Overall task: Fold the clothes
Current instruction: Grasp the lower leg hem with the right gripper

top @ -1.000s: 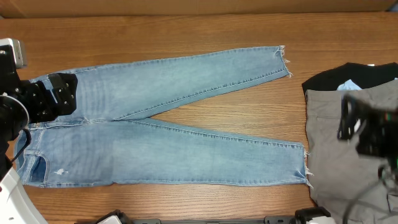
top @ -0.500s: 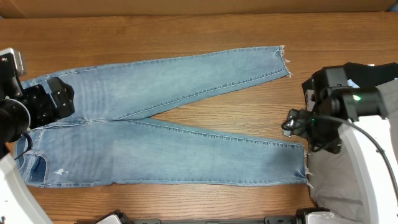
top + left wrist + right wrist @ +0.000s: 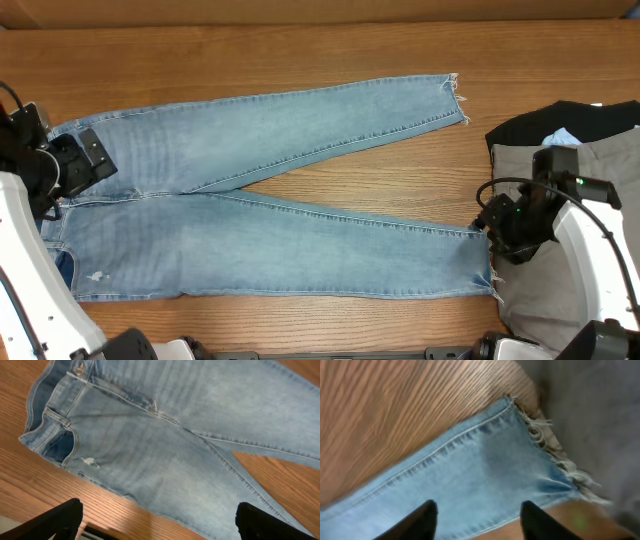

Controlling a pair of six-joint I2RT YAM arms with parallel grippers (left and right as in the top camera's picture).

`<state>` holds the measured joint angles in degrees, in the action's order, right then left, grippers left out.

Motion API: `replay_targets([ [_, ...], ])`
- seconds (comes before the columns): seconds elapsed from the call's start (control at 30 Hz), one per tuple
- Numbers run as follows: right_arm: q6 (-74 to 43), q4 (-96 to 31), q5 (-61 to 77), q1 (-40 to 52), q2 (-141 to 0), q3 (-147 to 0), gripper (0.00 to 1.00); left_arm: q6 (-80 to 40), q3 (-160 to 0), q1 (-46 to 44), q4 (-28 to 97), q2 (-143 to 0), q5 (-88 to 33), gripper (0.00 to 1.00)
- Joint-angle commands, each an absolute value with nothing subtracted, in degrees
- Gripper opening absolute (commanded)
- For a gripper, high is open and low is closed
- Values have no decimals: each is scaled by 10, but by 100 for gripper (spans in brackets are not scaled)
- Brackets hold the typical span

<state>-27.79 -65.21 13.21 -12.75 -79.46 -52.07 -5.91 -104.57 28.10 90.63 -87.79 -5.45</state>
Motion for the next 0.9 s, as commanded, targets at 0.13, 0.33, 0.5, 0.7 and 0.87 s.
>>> replay_targets([
  [0.13,-401,-553,142,-128,-832,-451,31,-64,-1039,277,903,-886,-45,100],
  [0.33,-423,-462,120,-128,-899,-423,26,-64,-1039,277,899,-863,-45,100],
  [0.5,-445,-326,122,-128,-938,-423,23,-64,-1039,277,900,-861,-45,100],
  [0.7,-355,-256,191,-128,-937,-468,31,-64,-1039,277,903,-859,-40,100],
  [0.87,-251,-442,186,-129,-868,-581,45,-74,-1040,278,900,-838,-16,100],
])
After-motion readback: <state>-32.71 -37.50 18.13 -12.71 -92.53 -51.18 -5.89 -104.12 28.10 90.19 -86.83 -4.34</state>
